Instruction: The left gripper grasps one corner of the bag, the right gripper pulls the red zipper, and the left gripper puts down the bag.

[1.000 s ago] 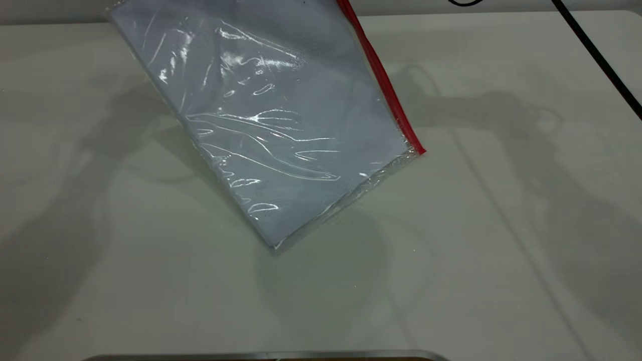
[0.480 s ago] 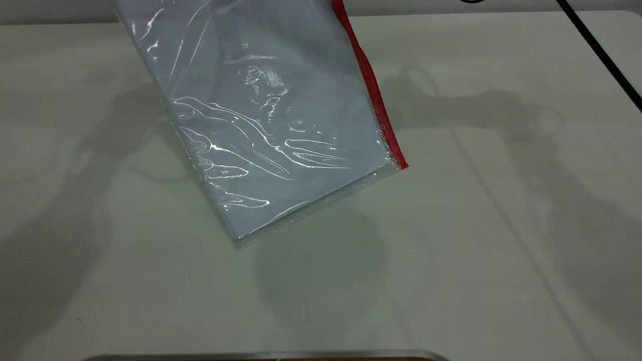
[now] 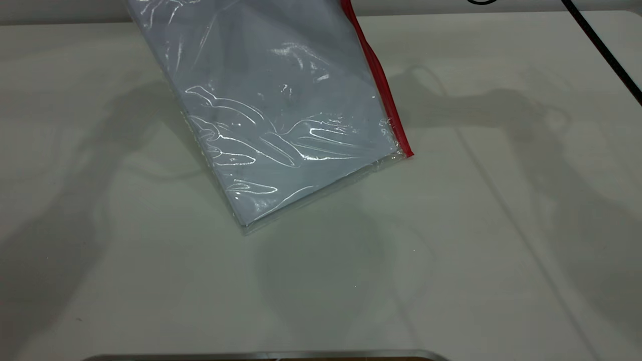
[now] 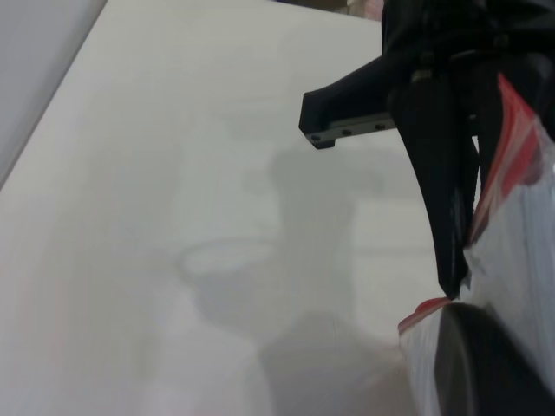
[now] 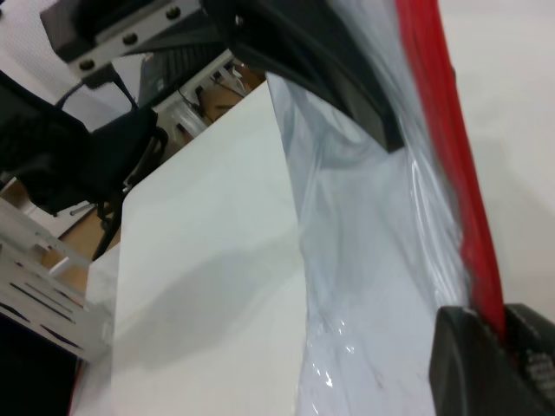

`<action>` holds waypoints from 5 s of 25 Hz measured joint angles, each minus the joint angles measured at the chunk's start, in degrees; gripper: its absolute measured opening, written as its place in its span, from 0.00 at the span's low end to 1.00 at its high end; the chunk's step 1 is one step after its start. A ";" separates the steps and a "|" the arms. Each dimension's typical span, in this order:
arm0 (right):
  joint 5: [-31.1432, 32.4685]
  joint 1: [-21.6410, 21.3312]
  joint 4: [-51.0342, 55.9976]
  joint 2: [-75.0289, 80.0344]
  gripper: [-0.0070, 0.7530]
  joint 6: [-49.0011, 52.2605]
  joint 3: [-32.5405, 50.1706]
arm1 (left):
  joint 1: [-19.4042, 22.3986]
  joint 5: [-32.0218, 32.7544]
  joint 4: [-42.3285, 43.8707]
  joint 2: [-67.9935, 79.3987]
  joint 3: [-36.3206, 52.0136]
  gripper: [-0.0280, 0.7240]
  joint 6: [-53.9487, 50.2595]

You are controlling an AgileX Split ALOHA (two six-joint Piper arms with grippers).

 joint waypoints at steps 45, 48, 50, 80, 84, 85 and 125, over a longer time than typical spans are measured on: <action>0.70 -5.80 -15.03 -12.86 0.54 17.02 1.31 | 2.59 -2.00 -4.98 1.46 -1.01 0.11 -22.70; 1.21 -5.80 -14.62 -13.45 0.54 17.98 1.31 | 2.07 -3.64 -5.10 5.11 -1.06 0.11 -26.25; 1.21 -5.80 -14.62 -13.63 0.54 18.86 1.31 | 1.42 -4.34 -5.42 8.04 -1.06 0.11 -29.07; 4.06 -5.80 -63.68 -74.17 0.54 64.58 13.98 | 9.75 2.95 -13.86 -4.73 -1.25 0.72 -53.43; 4.06 -5.80 -70.02 -84.06 0.54 68.84 27.56 | 8.76 2.95 5.26 -14.73 -1.25 0.72 -56.40; 4.06 -5.80 -70.96 -86.39 0.54 69.96 30.80 | 8.16 3.00 11.23 -16.96 -1.25 0.72 -58.55; -3.36 -5.80 -79.80 -116.71 0.54 84.55 76.78 | -16.94 3.00 64.74 -67.55 65.94 0.72 -91.17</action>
